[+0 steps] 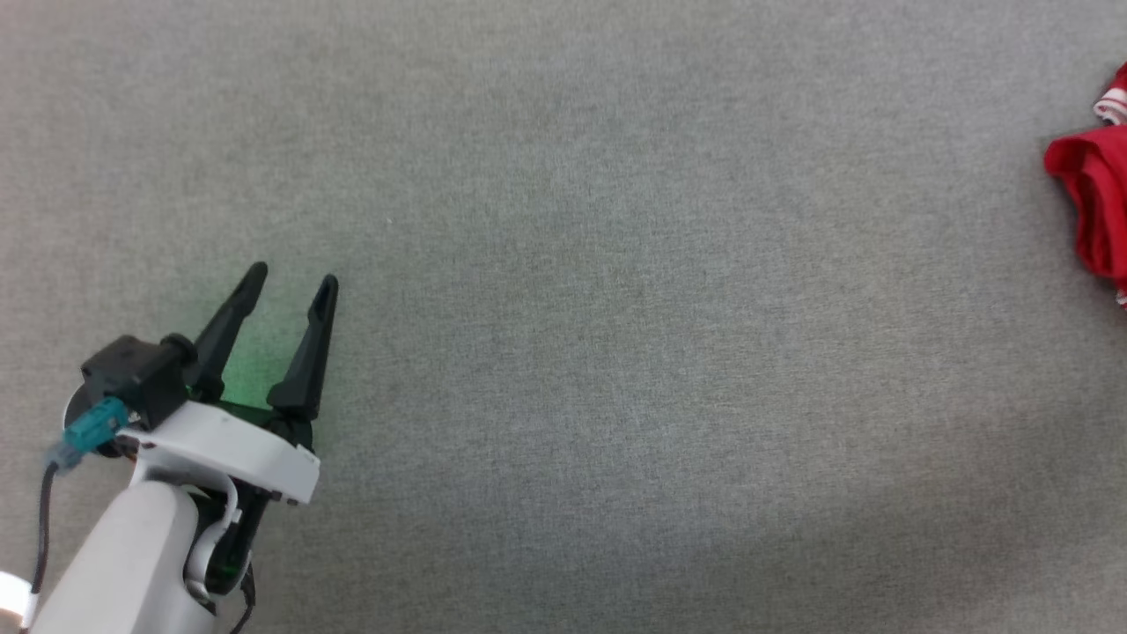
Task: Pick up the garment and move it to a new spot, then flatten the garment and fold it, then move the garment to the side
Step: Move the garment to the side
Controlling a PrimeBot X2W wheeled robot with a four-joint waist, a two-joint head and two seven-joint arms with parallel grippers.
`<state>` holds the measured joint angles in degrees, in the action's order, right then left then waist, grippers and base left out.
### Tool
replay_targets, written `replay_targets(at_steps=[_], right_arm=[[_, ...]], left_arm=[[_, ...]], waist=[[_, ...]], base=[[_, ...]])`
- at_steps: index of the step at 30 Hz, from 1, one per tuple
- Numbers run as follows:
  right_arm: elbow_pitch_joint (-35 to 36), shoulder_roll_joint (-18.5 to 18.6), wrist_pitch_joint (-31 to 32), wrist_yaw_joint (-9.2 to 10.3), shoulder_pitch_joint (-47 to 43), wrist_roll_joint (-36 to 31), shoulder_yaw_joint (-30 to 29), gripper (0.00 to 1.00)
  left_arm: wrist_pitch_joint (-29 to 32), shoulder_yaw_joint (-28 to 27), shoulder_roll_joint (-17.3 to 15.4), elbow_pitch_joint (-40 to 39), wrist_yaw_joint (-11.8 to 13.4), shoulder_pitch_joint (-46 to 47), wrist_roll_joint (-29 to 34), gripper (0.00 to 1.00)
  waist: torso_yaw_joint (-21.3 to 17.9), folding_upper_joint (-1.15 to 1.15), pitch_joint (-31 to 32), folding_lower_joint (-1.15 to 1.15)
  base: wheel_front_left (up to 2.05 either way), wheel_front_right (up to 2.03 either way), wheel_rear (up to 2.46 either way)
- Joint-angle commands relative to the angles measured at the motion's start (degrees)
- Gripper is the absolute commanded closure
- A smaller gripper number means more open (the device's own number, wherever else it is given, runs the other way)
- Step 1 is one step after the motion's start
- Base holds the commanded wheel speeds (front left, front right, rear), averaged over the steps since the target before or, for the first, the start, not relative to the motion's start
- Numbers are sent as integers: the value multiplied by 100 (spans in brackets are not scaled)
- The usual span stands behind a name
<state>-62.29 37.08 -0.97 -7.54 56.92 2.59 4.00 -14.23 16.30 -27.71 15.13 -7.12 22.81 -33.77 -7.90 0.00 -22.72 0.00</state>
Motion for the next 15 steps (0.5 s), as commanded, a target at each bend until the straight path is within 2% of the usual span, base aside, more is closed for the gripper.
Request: replay_targets(at_steps=[1, 15], right_arm=[[9, -54, -49, 12, 45, -39, -9, 0], [118, -493, -672, 12, -295, 23, -4, 0]], left_arm=[[-38, -4, 11, 4, -10, -80, -12, 0], [-84, -158, 123, 41, 117, -647, -76, 0]], waist=[[9, 0, 160, 0], [342, 0, 1080, 0]], base=[[0, 0, 0], [0, 0, 0]])
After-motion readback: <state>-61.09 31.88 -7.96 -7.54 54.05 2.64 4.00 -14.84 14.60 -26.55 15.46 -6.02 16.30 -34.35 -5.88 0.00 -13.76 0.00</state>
